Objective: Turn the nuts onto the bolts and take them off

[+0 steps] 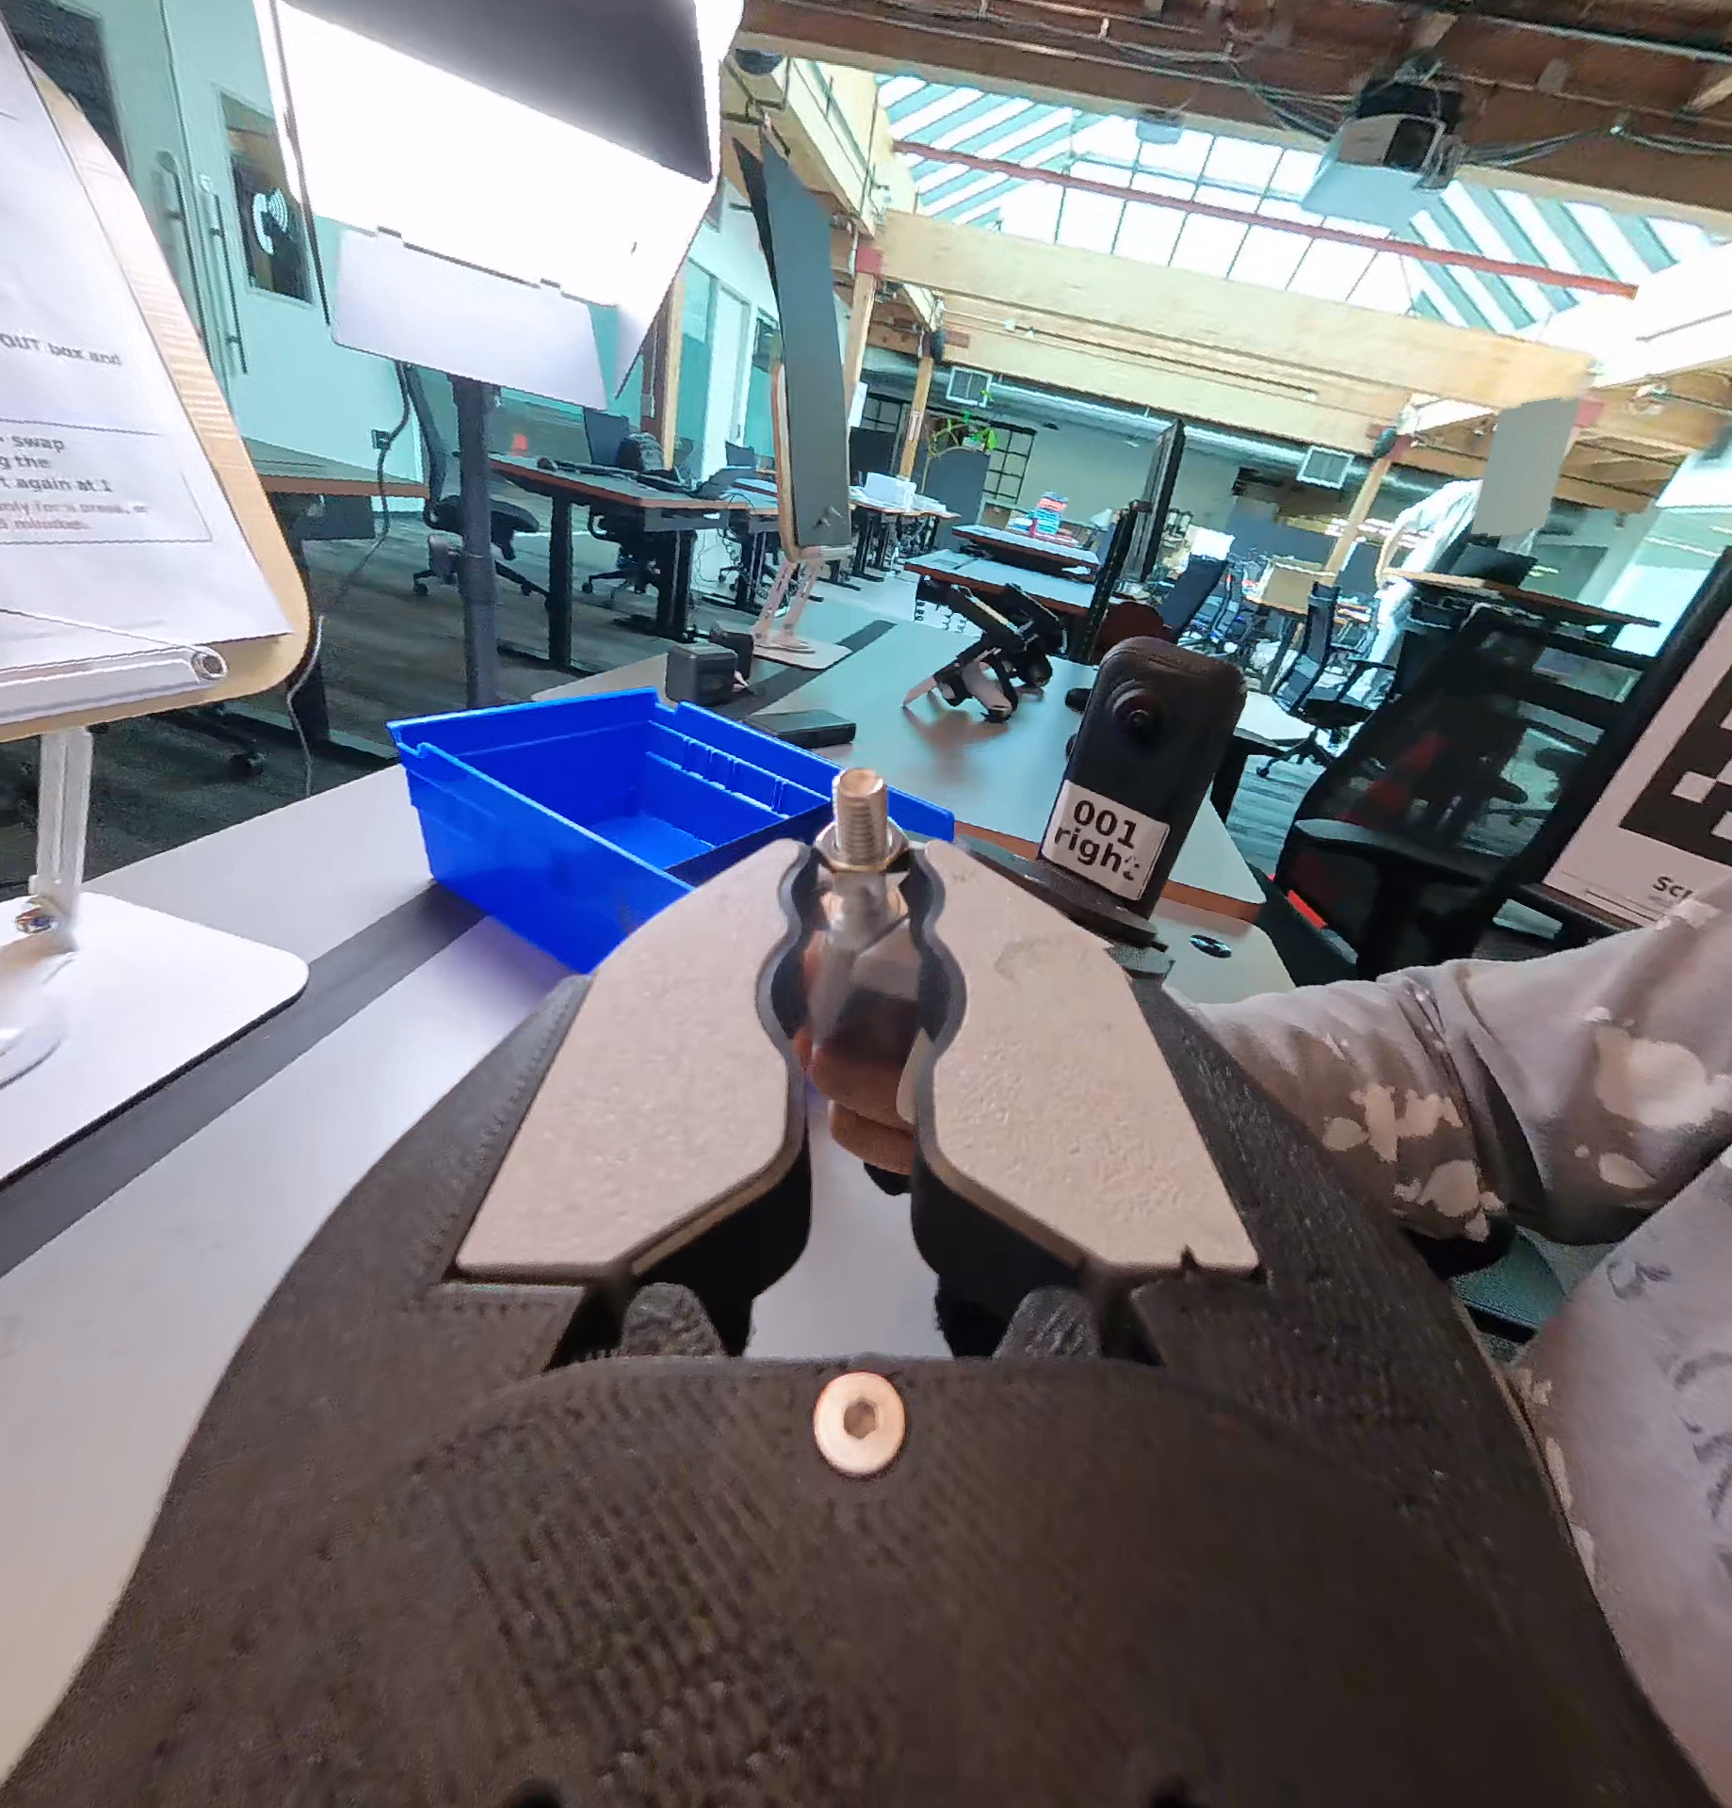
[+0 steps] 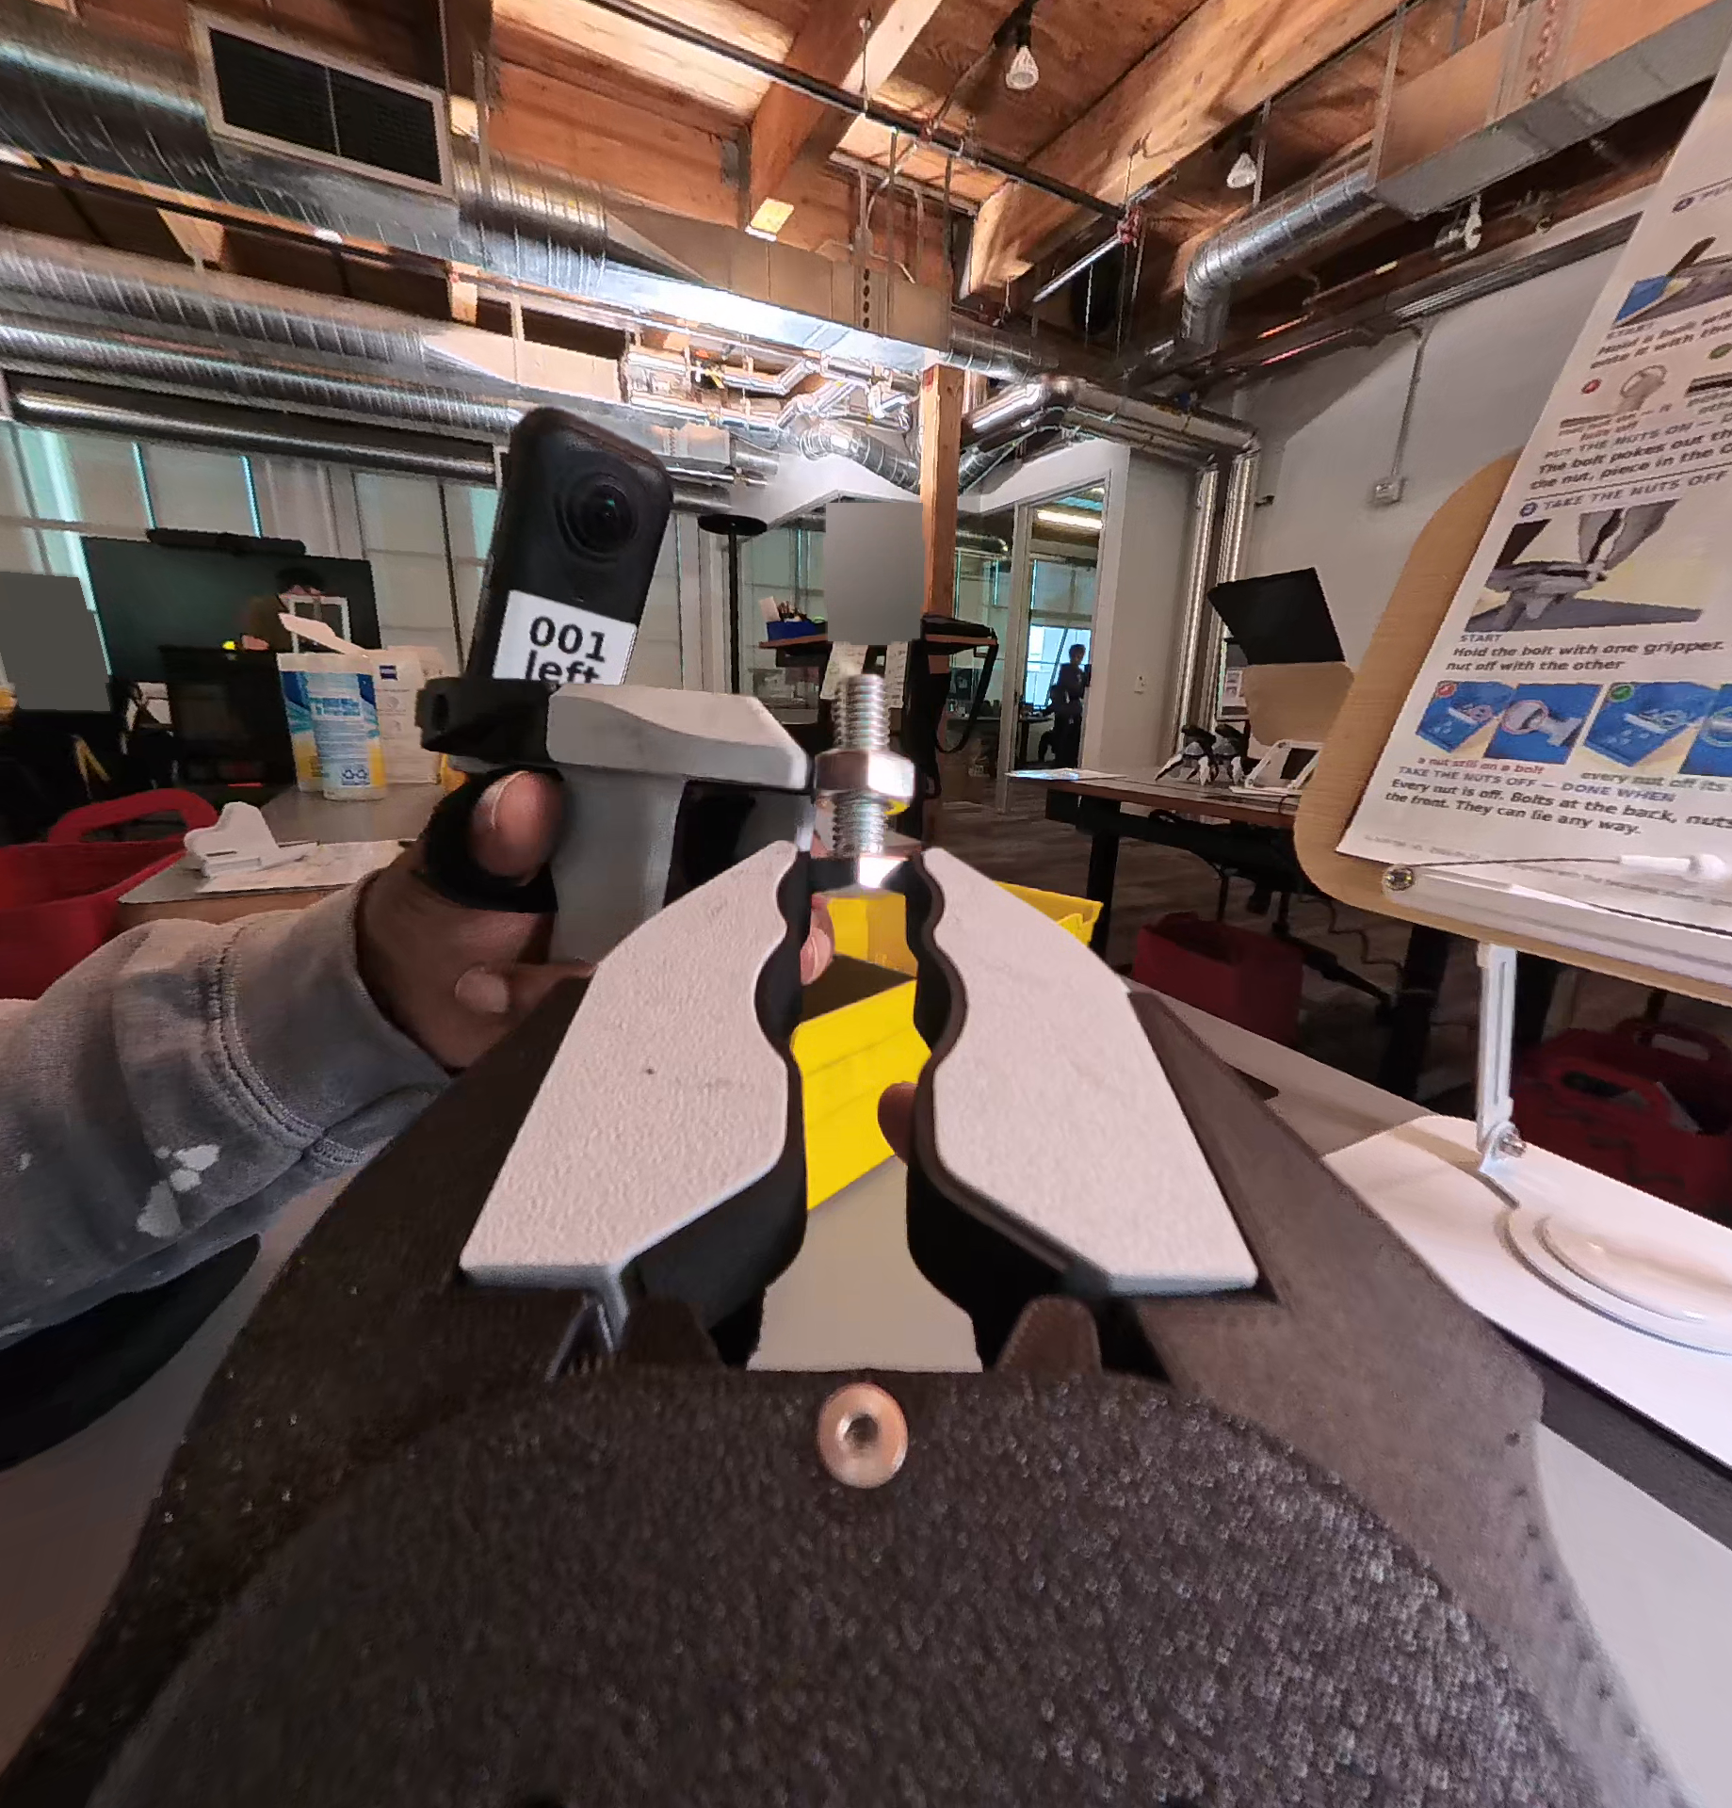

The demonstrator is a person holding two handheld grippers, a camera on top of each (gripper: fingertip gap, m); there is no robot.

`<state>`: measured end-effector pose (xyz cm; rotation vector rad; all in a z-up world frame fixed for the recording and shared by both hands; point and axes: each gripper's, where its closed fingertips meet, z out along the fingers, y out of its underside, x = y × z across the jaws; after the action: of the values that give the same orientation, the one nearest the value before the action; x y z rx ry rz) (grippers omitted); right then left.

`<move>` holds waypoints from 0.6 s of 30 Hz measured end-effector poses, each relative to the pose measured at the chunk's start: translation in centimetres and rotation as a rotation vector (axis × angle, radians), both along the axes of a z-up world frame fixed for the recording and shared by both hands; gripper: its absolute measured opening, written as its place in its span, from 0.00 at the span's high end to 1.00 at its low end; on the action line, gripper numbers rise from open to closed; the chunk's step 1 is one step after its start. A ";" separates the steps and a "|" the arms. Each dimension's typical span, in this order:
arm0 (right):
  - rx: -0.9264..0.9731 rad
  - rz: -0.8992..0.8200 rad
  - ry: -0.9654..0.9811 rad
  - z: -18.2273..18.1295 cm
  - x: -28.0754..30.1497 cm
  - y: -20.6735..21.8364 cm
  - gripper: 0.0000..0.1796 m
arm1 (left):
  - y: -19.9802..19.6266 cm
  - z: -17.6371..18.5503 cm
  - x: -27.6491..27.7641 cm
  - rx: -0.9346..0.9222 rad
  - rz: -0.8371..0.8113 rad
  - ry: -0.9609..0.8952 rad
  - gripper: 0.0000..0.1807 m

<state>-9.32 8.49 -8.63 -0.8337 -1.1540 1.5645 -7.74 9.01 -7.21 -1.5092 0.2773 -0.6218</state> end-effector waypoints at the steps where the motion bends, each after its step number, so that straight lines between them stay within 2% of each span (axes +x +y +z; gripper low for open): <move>1: 0.003 -0.002 -0.006 -0.1 -0.1 0.0 0.90 | 0.0 0.0 0.0 0.002 0.007 0.010 0.90; 8: 0.031 -0.014 -0.105 -1.2 -0.7 0.0 0.90 | 0.2 -0.7 -0.1 -0.008 0.047 0.107 0.91; 11: 0.040 -0.004 -0.085 -1.0 -0.5 -0.1 0.90 | 0.1 -0.6 0.0 0.000 0.025 0.090 0.91; 14: 0.018 0.027 -0.035 -0.5 -0.1 -0.1 0.90 | 0.0 -0.4 -0.5 -0.002 0.023 0.068 0.86; 15: -0.007 0.060 0.008 0.1 0.4 -0.1 0.90 | 0.2 -0.5 -1.3 -0.023 0.069 0.056 0.94; 16: -0.033 0.085 0.032 0.6 0.7 -0.2 0.90 | 0.5 -0.8 -2.4 -0.033 0.141 0.084 0.95; 18: -0.028 0.079 0.045 1.0 0.9 -0.1 0.90 | 0.3 -0.7 -2.4 -0.019 0.140 0.100 0.94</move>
<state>-8.39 8.43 -7.59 -0.7754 -1.1471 1.6593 -10.18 9.34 -7.89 -1.5661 0.2404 -0.4396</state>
